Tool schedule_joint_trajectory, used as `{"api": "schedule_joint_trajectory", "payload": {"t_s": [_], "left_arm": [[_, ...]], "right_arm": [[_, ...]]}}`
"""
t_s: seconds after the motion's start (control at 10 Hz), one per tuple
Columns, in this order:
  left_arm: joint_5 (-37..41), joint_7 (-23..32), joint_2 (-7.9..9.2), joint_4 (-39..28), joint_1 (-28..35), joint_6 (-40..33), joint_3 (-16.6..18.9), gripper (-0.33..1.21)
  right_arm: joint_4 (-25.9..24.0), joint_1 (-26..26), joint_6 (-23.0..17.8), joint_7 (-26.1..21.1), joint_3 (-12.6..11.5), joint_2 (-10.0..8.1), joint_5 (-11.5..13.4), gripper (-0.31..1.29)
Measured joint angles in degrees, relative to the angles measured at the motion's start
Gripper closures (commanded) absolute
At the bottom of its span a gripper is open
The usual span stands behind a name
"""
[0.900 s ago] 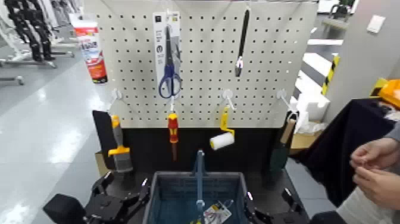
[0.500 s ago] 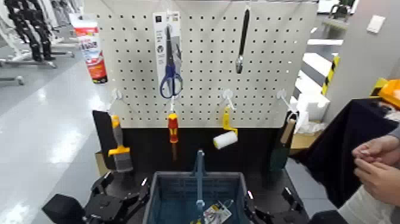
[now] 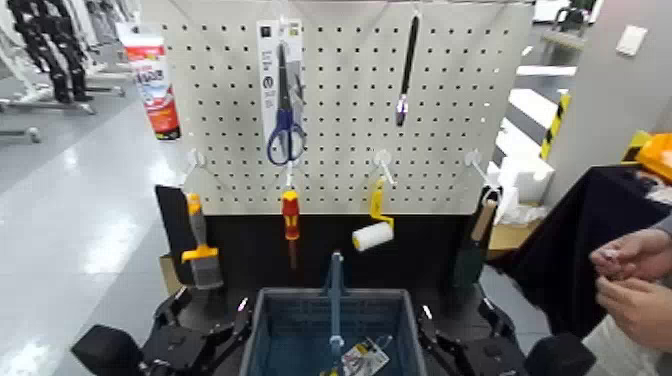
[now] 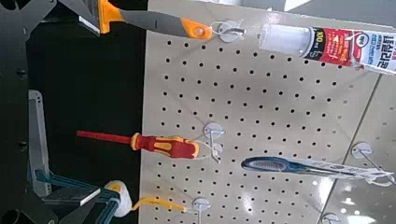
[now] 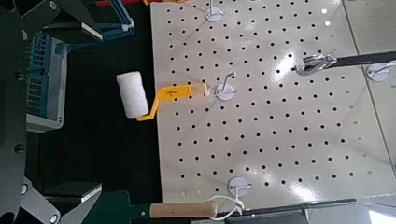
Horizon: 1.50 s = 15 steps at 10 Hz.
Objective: Put the black wrench into the crate.
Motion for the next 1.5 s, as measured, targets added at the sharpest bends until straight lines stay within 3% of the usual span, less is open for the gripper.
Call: {"api": "schedule_joint_trajectory", "payload": {"t_s": [0.9, 1.5], "left_arm": [[0.2, -0.3, 0.18, 0.6, -1.0, 0.3, -0.8, 0.11], [0.3, -0.3, 0.53, 1.3, -2.2, 0.4, -1.5, 0.11]], "right_arm": [[1.1, -10.4, 5.8, 9.6, -3.6, 0.55, -1.2, 0.17], [4.4, -20.4, 7.7, 15.3, -3.8, 1.03, -3.6, 0.17]]}}
